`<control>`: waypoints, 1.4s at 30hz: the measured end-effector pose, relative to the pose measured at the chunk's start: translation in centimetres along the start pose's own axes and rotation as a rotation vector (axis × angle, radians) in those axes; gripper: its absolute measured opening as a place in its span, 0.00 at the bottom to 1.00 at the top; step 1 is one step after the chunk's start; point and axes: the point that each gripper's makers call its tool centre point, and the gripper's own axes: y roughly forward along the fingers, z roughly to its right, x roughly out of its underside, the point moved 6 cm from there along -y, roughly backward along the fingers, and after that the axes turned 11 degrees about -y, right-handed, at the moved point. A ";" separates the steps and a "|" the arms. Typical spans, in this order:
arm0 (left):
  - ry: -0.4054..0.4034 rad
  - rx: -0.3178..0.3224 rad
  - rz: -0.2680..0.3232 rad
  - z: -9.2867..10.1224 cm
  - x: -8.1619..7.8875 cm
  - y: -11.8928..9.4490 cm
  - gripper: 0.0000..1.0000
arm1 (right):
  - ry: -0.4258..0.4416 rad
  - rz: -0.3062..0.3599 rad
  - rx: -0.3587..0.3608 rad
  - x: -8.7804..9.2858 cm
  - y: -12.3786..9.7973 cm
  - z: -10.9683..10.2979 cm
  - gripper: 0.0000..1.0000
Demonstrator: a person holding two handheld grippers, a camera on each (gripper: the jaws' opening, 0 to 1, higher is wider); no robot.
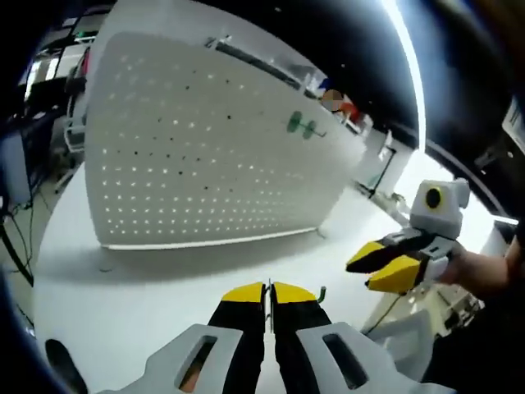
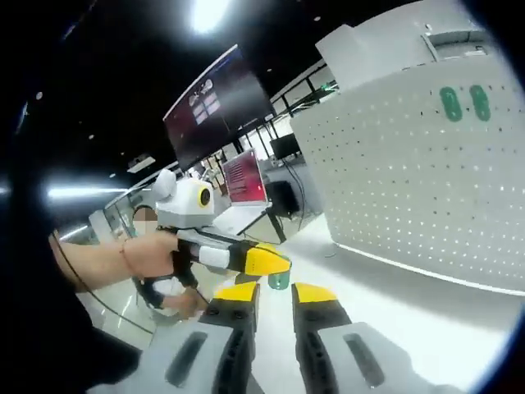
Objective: Insert the hook assembly into the mounting plate slot until the hook locks in place.
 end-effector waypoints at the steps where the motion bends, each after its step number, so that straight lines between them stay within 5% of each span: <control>1: -0.006 -0.006 0.004 0.0 0.0 0.0 0.01 | 0.009 -0.019 -0.004 0.1 0.2 -0.2 0.10; 6: -0.024 -0.002 0.027 0.4 -0.3 -0.2 0.01 | -0.146 -0.073 0.054 -0.1 1.0 -0.2 0.09; 21: -0.078 0.049 0.055 1.6 -0.4 -0.6 0.01 | -0.305 -0.102 0.042 -0.7 2.9 -0.7 0.10; 42: -0.161 0.093 0.078 2.5 -0.2 -0.4 0.01 | -0.354 -0.091 0.070 -0.9 2.7 -0.5 0.01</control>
